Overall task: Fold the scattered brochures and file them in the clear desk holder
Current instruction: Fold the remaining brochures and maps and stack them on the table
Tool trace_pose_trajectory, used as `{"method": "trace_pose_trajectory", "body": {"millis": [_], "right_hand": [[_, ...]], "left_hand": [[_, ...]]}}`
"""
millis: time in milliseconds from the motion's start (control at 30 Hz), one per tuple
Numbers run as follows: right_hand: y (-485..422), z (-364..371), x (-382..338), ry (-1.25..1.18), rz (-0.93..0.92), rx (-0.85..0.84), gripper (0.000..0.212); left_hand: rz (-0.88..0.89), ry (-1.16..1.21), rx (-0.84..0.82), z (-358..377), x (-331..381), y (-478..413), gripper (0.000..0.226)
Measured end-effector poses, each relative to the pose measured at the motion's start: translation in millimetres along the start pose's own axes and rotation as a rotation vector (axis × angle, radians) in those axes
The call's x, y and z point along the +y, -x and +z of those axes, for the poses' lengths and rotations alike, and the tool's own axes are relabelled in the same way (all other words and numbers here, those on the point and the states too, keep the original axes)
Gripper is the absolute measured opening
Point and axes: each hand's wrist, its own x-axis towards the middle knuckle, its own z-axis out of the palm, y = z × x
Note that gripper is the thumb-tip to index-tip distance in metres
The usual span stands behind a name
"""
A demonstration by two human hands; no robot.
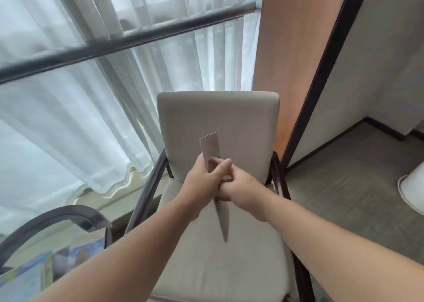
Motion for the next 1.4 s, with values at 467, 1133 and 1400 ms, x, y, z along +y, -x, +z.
{"method": "trace_pose_trajectory", "body": {"millis": [467, 1133, 1400], "right_hand": [[-96.5, 187.1, -46.5, 0.189, 0.150, 0.099, 0.009], [-202.0, 424.4, 50.1, 0.466, 0.327, 0.080, 0.039], [-230.9, 450.8, 150.5, 0.546, 0.415, 0.000, 0.049]], "left_hand": [[-0.194, 0.176, 0.296, -252.8, -62.4, 50.2, 0.020], [-0.334, -0.285, 0.420, -461.9, -237.6, 65.6, 0.009], [-0.480, -0.464, 0.446, -446.9, -346.9, 32.4, 0.016]]}}
